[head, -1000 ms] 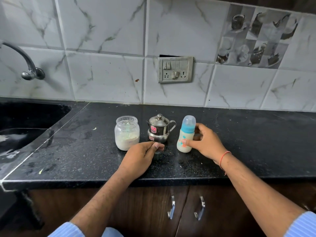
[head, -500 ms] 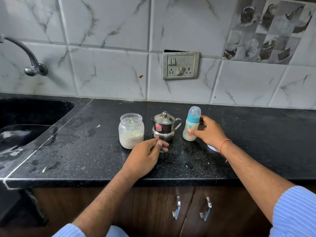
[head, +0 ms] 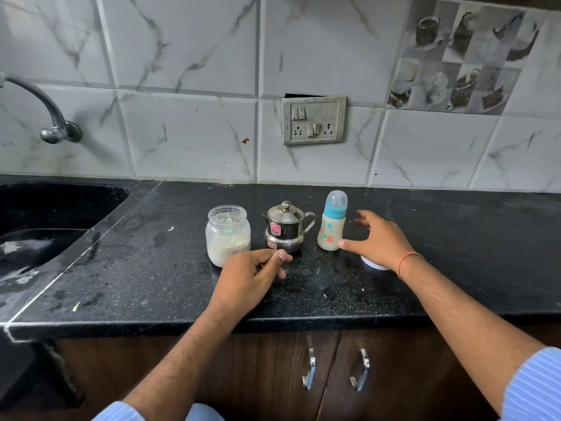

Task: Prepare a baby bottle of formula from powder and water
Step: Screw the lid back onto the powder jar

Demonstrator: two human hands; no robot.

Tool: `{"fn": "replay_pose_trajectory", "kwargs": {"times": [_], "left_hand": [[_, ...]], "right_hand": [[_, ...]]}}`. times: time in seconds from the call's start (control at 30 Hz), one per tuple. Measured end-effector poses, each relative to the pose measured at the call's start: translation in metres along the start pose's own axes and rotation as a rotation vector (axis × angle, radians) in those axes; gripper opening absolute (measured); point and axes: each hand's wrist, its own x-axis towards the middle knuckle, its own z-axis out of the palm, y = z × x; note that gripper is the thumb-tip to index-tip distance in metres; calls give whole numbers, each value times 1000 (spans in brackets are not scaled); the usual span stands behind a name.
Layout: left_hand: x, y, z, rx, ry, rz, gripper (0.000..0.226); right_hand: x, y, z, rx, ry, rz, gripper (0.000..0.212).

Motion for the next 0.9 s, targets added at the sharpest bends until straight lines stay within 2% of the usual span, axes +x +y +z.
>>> {"fn": "replay_pose_trajectory", "kwargs": {"times": [0.07,0.13,0.23,0.27,0.33,0.4,0.5,0.57,0.7,0.8,0.9], "left_hand": [[-4,5,-1,5,104,31,30],[-7,7,-3,58,284,84,42],[-10,7,-8,113,577,110,34],[-9,7,-8,121,627,71,45],[-9,7,-7,102,654,-42,83],[-6,10,-9,81,658,-108,110],[6,-2,-19,69,653,-218,136],[13,-10,-25,75,592,-293,144],[15,-9,-23,115,505,-333,132],[12,-8,-23,213,448,-295,102],[6,-7,-22,255,326,-224,87]], "right_hand": [[-8,9,-9,-131,-14,20,109],[-18,20,-16,-229,-33,66,112],[-30,37,-20,-317,-43,148,117],[-33,41,-21,-320,-45,168,117],[-39,45,-22,-302,-51,180,115],[-42,46,-22,-286,-47,179,109],[-49,44,-21,-266,-45,161,109],[-54,41,-19,-245,-49,144,110],[-68,29,-16,-162,-67,102,113],[-79,18,-16,-112,-77,44,118],[-87,4,-17,-91,-101,-34,115]]}}
